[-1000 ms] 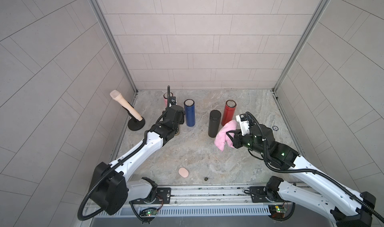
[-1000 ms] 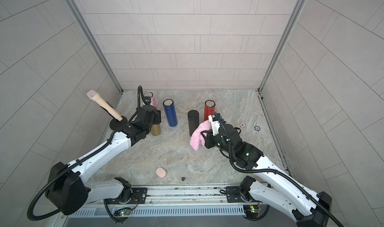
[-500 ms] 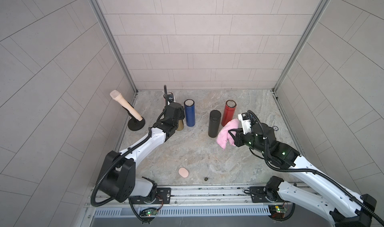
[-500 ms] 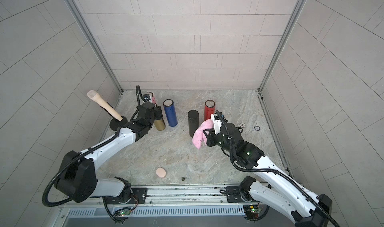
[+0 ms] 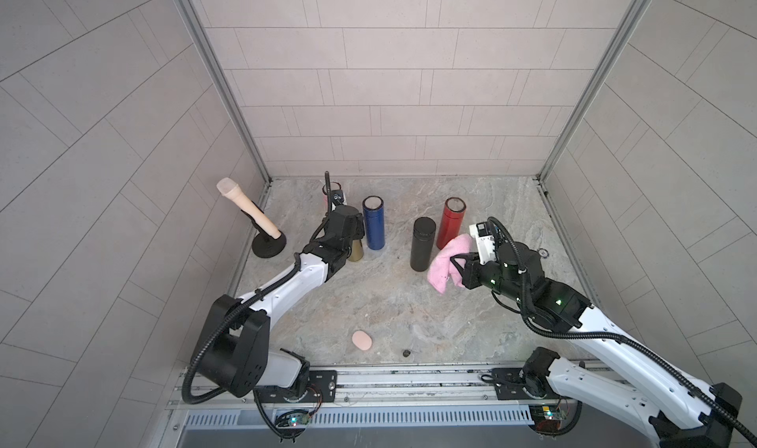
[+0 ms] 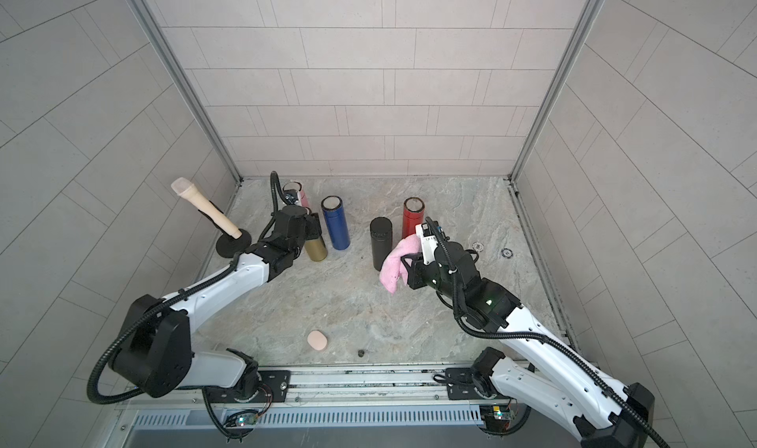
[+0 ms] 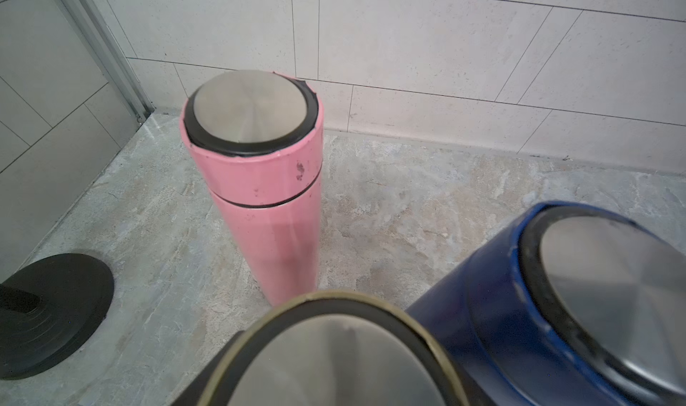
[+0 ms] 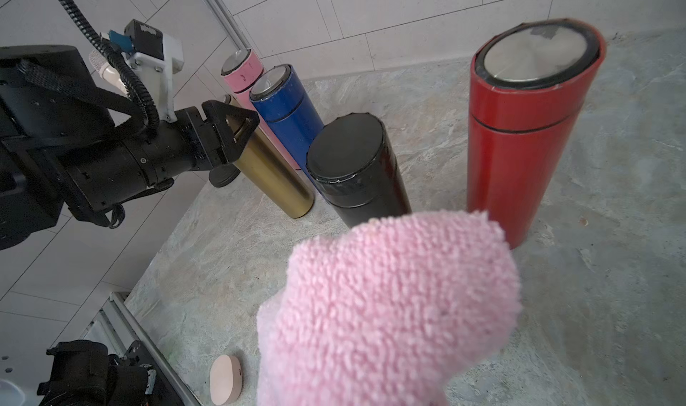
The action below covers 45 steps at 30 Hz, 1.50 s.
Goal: Wipe the surface of the thermos
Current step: Place the thermos at the center of the board, then pick up the thermos from the center of the board.
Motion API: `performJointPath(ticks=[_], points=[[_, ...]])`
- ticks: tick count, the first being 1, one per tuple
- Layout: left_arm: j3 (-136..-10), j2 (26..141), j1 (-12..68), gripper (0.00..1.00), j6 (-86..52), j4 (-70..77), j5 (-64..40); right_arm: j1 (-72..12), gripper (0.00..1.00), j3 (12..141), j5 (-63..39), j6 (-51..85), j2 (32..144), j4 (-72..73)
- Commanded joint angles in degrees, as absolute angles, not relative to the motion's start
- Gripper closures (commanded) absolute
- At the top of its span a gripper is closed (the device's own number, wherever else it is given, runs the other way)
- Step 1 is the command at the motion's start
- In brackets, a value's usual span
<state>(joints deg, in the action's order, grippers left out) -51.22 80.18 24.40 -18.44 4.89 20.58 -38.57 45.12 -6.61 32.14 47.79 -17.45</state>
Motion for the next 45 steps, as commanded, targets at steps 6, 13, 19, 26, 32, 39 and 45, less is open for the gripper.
performJointPath(ticks=[6,13,19,26,32,39,45], points=[[-51.6,76.9,24.3,0.21,-17.4,7.8,20.2,-38.3,1.00,46.4,-7.2,32.3,47.1,-17.5],[-53.2,72.6,24.4,0.20,-16.8,3.8,19.4,-38.3,1.00,48.4,-7.5,32.2,46.4,-19.1],[-60.4,68.0,25.6,0.00,-18.1,-6.8,21.2,-38.2,1.00,51.0,-7.1,31.7,46.4,-21.0],[-79.7,75.3,27.0,0.00,-23.2,-25.9,13.8,-37.6,1.00,51.9,-7.0,31.8,47.8,-21.6],[-97.3,87.5,30.7,0.00,-19.0,-42.1,11.4,-37.0,1.00,52.1,-6.6,32.3,47.7,-22.2],[-102.1,95.0,31.1,0.09,-16.5,-44.6,14.6,-36.5,1.00,51.8,-6.1,32.8,46.5,-22.9],[-101.8,98.2,31.1,0.14,-16.6,-43.8,15.0,-36.1,1.00,50.8,-5.7,33.0,46.0,-22.8]])
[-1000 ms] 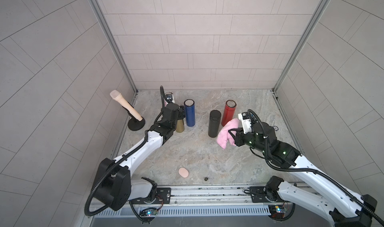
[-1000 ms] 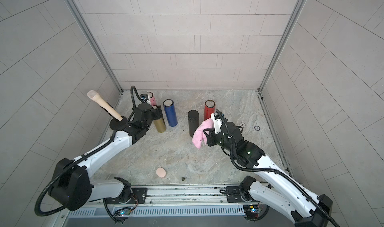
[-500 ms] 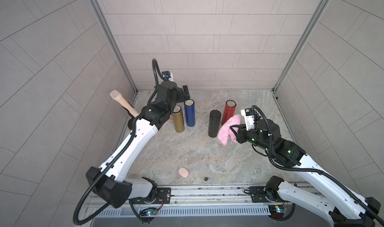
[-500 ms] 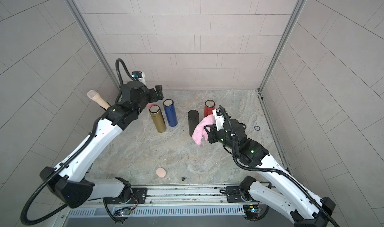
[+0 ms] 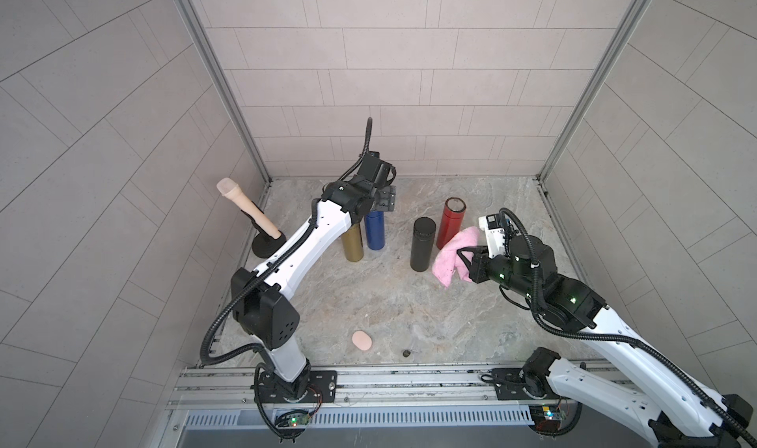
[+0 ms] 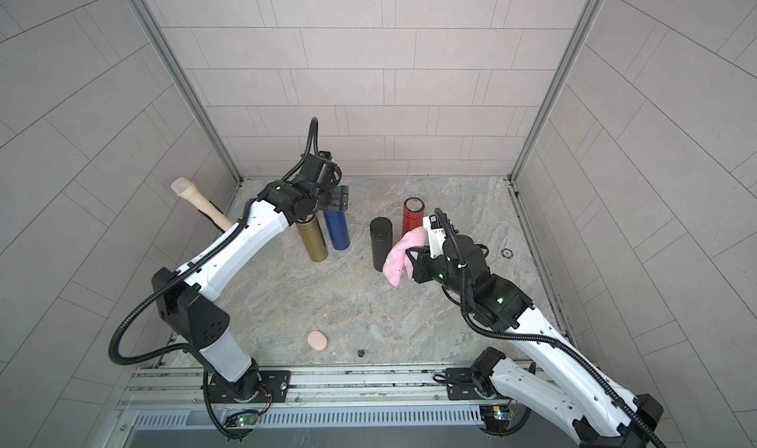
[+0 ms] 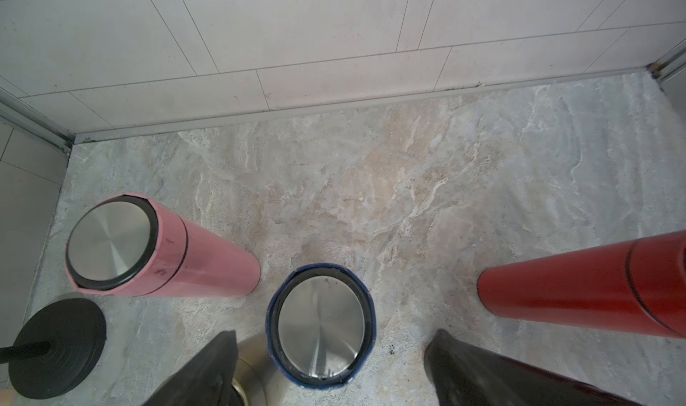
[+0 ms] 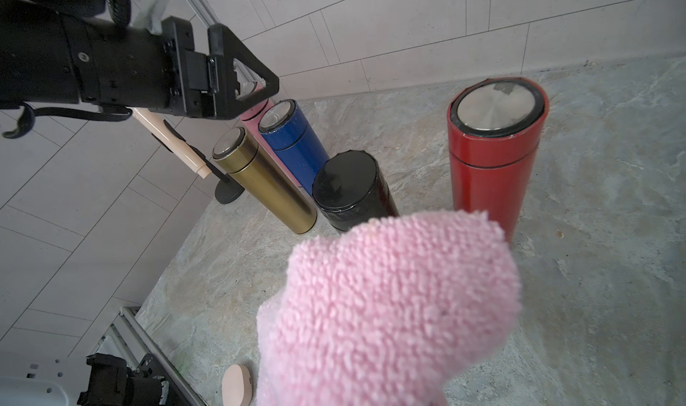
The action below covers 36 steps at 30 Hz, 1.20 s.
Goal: Wipe the surface of the thermos
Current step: Pick up the thermos from the center of the board.
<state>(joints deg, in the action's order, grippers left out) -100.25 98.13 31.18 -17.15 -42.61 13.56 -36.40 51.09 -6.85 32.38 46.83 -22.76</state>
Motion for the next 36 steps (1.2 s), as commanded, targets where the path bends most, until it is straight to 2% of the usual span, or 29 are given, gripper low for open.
performJointPath(ticks=[1,5,12,22,36], points=[[-101.7,98.8,31.1,0.13,-16.7,-43.5,15.4,-36.1,1.00,50.8,-5.8,33.1,46.0,-22.8],[-101.8,100.5,31.1,0.09,-16.7,-42.8,15.6,-36.0,1.00,50.6,-5.8,33.1,46.0,-22.8],[-101.8,103.2,30.5,0.08,-18.3,-41.8,14.3,-35.5,1.00,50.8,-5.7,32.6,45.4,-23.5],[-101.1,106.2,30.2,0.16,-19.6,-40.1,12.9,-34.5,1.00,49.6,-6.0,32.4,45.2,-23.6],[-99.9,109.0,30.1,0.19,-19.9,-39.1,13.3,-32.8,1.00,48.7,-7.1,32.7,45.7,-22.9]])
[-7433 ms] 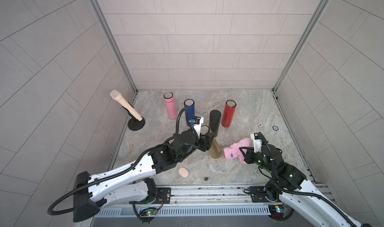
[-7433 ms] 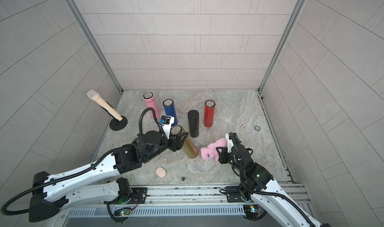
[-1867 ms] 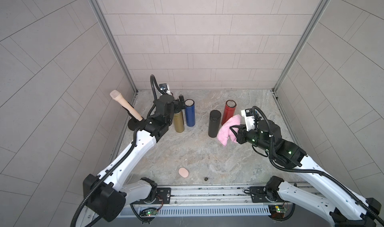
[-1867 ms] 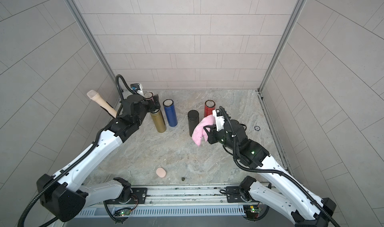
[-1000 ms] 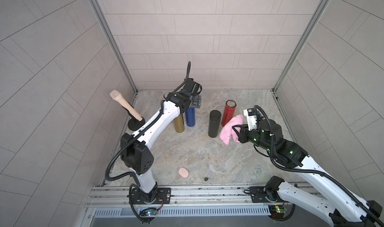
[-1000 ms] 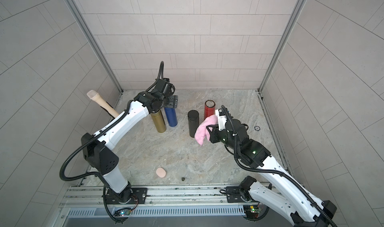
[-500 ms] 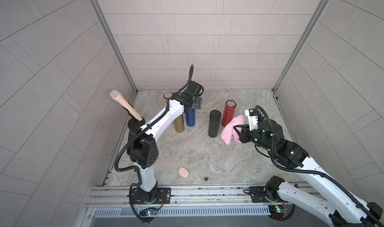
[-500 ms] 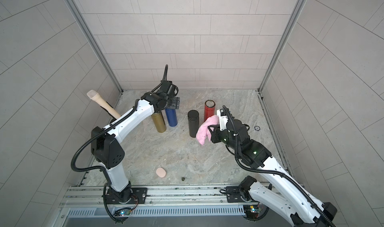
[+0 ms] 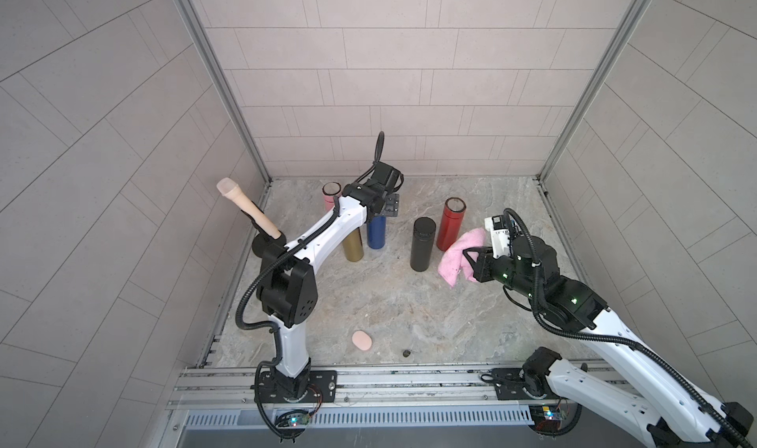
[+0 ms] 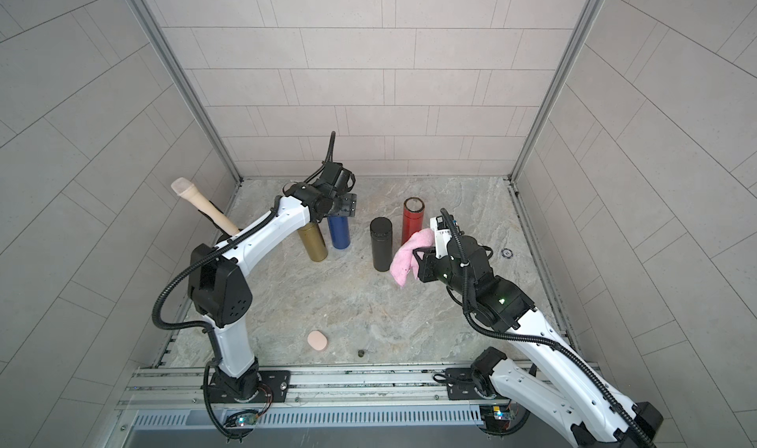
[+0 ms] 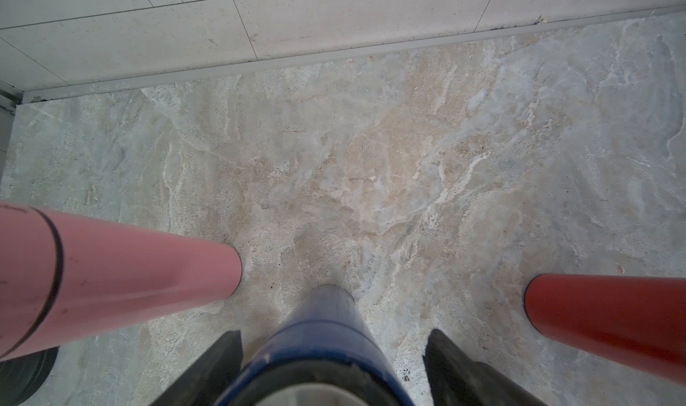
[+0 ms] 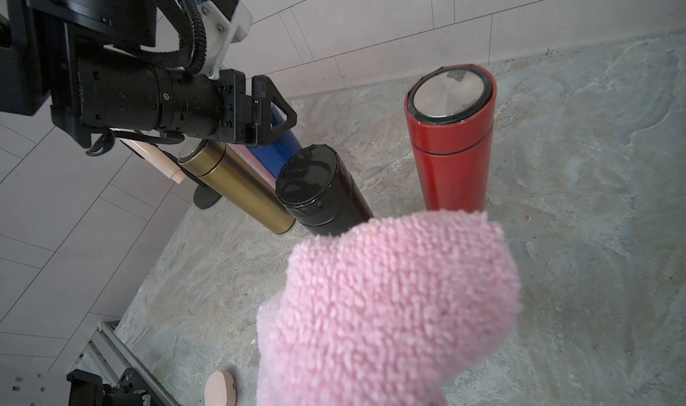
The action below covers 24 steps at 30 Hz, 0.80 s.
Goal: Wipe the surface of the thermos
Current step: Pick up the thermos from the center of the board.
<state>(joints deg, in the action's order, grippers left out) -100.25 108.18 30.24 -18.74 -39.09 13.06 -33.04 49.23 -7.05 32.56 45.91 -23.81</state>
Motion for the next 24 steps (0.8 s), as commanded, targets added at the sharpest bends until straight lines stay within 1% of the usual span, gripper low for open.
performJointPath(ticks=[1,6,9,11,14,17,18,19,20,24], points=[[-99.9,109.2,30.0,0.19,-19.9,-39.1,13.1,-32.7,1.00,48.7,-7.2,32.7,45.7,-22.9],[-99.5,110.0,29.9,0.23,-20.0,-38.6,13.2,-32.4,1.00,48.4,-7.4,32.8,45.7,-22.8],[-99.5,110.4,29.9,0.28,-20.1,-38.0,13.1,-32.2,1.00,48.1,-7.5,32.9,45.8,-22.6],[-99.5,110.5,29.8,0.35,-20.0,-37.6,12.8,-31.9,1.00,48.1,-7.5,33.0,45.7,-22.5],[-100.0,110.5,29.8,0.48,-20.0,-37.4,12.6,-31.4,1.00,48.1,-7.6,32.8,45.7,-22.5],[-100.5,110.1,29.8,0.67,-19.7,-37.3,12.3,-31.2,1.00,48.3,-8.0,32.7,45.7,-22.6],[-100.7,110.0,29.8,0.82,-19.7,-37.3,12.5,-31.1,1.00,48.4,-8.1,32.6,45.7,-22.7],[-101.0,109.7,29.8,0.98,-19.8,-37.4,13.1,-31.1,1.00,48.5,-7.9,32.5,45.5,-22.8],[-101.3,109.3,29.8,1.00,-20.1,-37.6,13.5,-31.1,1.00,48.6,-7.9,32.4,45.4,-22.7],[-101.7,105.6,29.8,1.00,-20.7,-36.4,13.4,-31.1,1.00,49.2,-8.4,31.8,44.5,-22.8]])
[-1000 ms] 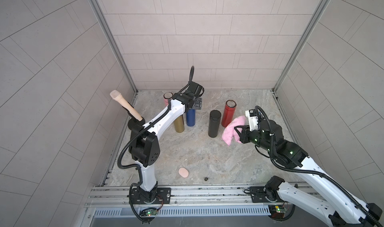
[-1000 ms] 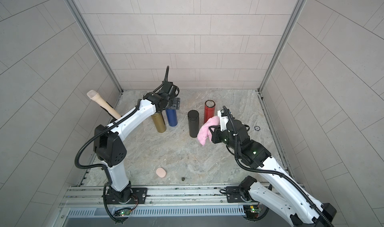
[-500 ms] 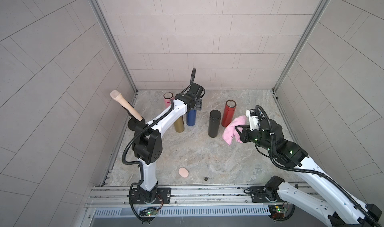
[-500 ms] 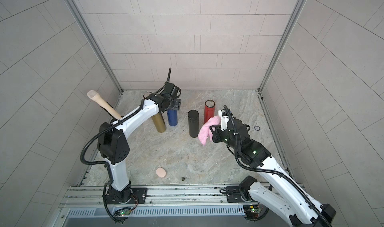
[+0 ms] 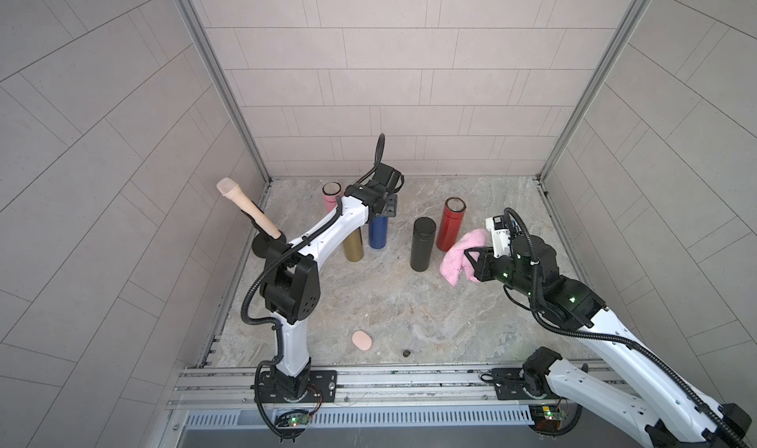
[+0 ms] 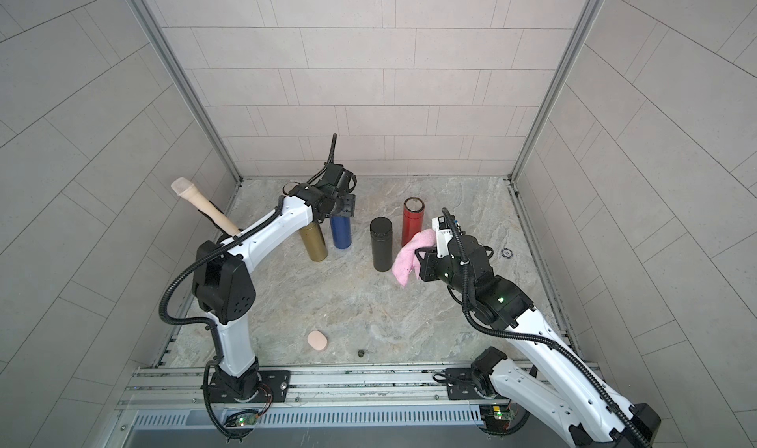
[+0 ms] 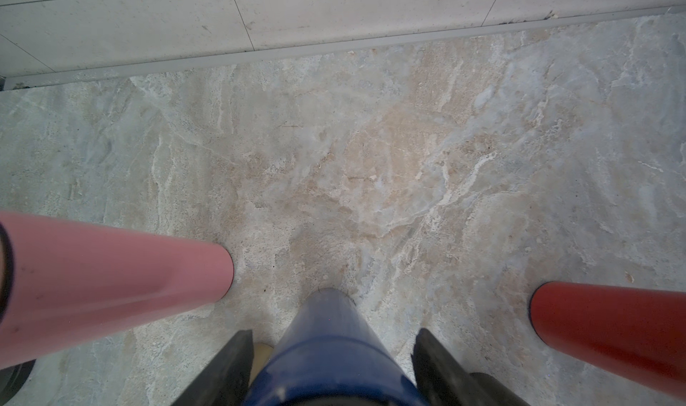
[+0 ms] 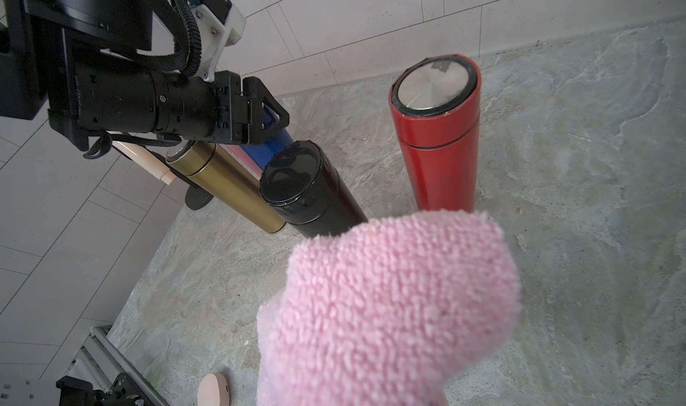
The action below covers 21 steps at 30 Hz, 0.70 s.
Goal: Wipe the surface of the thermos
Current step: Pick up the thermos from the center of the board.
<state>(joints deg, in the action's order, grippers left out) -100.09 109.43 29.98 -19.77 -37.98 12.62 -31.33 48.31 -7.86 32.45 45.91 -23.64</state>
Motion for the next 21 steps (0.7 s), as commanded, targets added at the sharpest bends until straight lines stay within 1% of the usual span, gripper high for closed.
performJointPath(ticks=[1,9,13,16,21], points=[[-101.8,104.3,30.0,1.00,-20.9,-36.1,13.5,-31.1,1.00,49.5,-8.4,31.8,44.3,-23.0],[-101.9,91.6,32.1,1.00,-21.6,-36.8,13.4,-31.1,1.00,51.3,-9.3,31.6,39.9,-24.9],[-101.9,85.1,33.5,1.00,-22.7,-39.9,9.4,-31.2,1.00,51.8,-11.4,31.5,37.3,-26.1],[-101.9,79.8,36.5,1.00,-22.8,-45.2,9.1,-31.2,1.00,52.7,-12.9,30.1,35.5,-29.1],[-100.7,72.2,44.1,1.00,-23.1,-56.4,12.7,-31.2,1.00,51.4,-17.3,29.4,32.4,-32.4]])
